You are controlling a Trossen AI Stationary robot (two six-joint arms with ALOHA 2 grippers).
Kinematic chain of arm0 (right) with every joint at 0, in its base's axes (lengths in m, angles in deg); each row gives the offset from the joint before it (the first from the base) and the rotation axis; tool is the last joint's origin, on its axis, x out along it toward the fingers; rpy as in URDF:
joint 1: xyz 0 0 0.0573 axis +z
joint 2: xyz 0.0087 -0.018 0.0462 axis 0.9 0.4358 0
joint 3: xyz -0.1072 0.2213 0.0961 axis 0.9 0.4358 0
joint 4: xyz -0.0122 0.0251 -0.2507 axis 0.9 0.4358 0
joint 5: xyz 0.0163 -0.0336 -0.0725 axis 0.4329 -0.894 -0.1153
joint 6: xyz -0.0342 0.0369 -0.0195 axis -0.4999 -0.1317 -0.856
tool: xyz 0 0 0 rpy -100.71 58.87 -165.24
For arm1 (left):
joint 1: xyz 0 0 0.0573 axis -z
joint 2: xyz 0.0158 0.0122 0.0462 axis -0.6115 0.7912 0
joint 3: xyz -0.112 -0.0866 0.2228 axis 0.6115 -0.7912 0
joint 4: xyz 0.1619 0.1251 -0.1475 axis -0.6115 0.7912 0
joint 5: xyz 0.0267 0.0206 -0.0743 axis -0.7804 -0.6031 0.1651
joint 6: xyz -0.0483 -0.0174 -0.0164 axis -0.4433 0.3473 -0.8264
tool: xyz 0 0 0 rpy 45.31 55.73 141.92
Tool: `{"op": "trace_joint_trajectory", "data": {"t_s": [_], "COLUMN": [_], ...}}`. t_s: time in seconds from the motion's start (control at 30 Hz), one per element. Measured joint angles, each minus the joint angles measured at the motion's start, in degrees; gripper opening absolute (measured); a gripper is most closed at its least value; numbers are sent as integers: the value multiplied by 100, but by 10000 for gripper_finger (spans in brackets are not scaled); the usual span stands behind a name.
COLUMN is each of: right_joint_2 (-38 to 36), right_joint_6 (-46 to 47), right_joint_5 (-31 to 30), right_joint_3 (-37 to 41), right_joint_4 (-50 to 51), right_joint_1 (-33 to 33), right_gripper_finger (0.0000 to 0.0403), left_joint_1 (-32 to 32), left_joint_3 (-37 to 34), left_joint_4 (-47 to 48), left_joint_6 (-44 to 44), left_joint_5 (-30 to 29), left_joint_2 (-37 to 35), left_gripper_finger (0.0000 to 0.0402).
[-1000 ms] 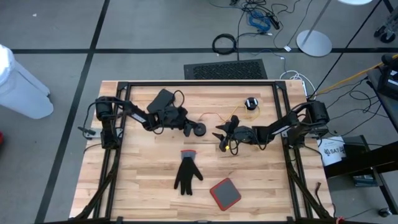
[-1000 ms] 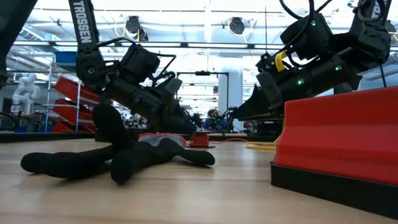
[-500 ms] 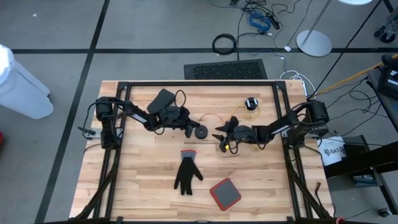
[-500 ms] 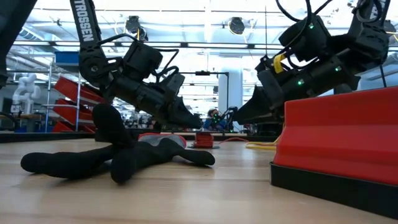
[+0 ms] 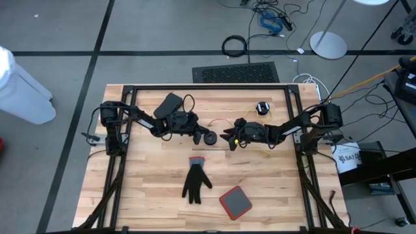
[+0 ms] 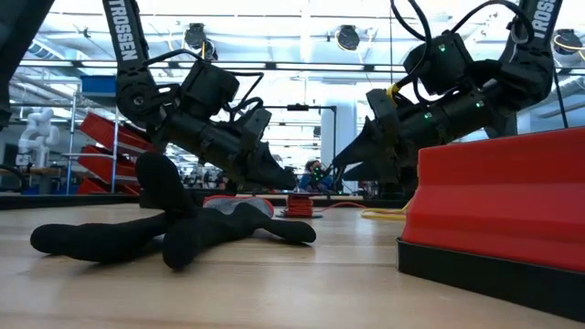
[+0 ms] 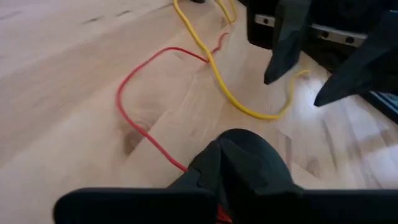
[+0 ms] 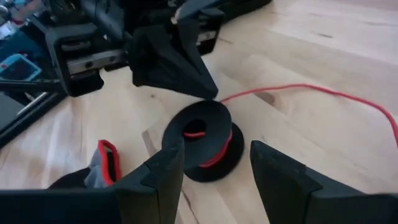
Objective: Coil cords
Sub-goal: Uncoil the red wire from the black spool
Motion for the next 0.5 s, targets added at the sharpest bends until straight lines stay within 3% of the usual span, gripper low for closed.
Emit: {"op": "trace_joint_trajectory", "data": {"t_s": [0.23,0.5], "right_joint_2": [328,1133], "right_joint_6": [352,379], "right_joint_5": [157,416], "right_joint_3": [-98,-756], "right_joint_4": [157,211], "right_joint_1": [-81,-79], "right_gripper_finger": [171,171], "left_joint_1": [-7,-31], "left_joint_3": [2,2], "left_joint_4": [-11,223], "left_joint_6": [-46,-170], "left_joint_5": [161,194], "left_joint_2": [-2,-2], "left_gripper_finger": [113,125]}}
